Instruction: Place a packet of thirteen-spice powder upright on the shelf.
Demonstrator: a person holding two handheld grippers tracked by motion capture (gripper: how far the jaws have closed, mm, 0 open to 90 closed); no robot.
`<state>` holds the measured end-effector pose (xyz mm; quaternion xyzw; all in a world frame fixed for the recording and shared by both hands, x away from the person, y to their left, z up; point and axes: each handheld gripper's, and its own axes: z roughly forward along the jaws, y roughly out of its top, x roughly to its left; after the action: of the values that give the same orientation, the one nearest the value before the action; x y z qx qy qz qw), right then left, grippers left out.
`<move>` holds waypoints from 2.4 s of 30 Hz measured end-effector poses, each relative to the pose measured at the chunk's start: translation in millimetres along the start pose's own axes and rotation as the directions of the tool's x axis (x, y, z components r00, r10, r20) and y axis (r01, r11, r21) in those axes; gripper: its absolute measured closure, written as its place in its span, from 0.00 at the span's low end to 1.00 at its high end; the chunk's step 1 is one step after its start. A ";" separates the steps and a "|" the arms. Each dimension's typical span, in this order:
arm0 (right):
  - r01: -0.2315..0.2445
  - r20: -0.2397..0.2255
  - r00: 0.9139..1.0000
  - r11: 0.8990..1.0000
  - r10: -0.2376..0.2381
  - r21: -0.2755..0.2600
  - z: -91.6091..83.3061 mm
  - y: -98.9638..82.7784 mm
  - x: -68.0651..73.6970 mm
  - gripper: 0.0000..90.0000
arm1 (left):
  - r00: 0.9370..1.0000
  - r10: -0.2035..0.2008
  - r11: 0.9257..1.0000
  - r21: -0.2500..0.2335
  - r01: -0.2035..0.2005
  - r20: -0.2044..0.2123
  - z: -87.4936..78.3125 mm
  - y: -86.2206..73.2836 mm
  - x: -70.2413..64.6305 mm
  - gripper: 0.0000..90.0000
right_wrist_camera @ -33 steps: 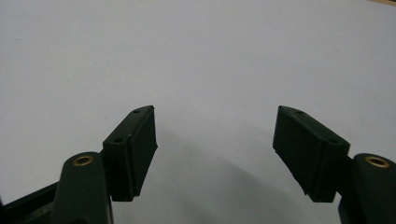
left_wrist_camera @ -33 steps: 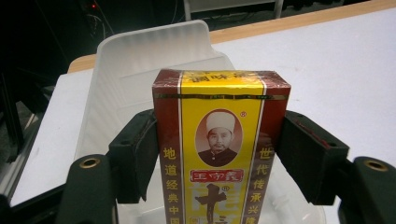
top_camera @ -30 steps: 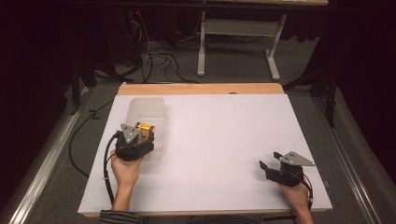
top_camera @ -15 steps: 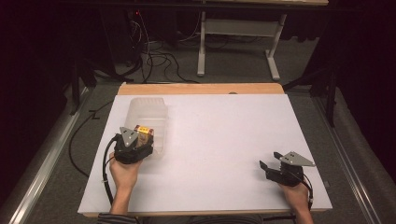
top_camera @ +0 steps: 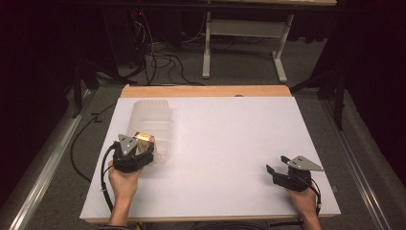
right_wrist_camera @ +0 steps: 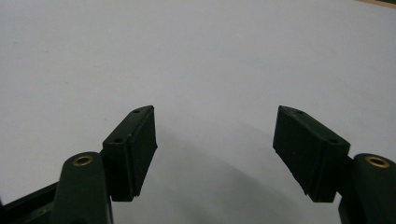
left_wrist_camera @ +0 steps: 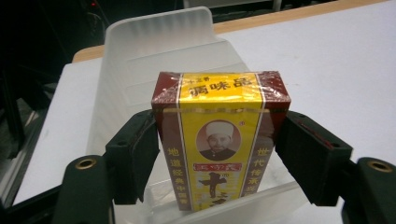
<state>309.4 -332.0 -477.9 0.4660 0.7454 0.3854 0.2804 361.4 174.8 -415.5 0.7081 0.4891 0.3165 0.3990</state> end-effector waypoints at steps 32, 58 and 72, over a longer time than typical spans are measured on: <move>-0.004 -0.001 1.000 1.000 0.004 -0.002 -0.2 -0.1 -0.4 0.34 | 0.999 0.038 0.998 -0.059 -0.037 0.027 -29.8 24.8 -2.1 0.26; -0.003 -0.003 1.000 1.000 0.003 -0.005 -0.1 -0.2 -1.1 0.35 | 0.986 0.129 0.989 -0.087 -0.120 0.106 -41.0 30.2 -39.8 0.27; -0.006 -0.004 1.000 1.000 0.006 -0.005 -0.2 -0.2 -1.0 0.35 | 0.974 0.160 0.984 -0.100 -0.145 0.160 -44.2 25.7 -55.0 0.28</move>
<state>309.6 -333.0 -477.9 0.4668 0.7435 0.3890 0.2791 318.0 128.9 -374.9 0.7494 0.3836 0.3068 0.4440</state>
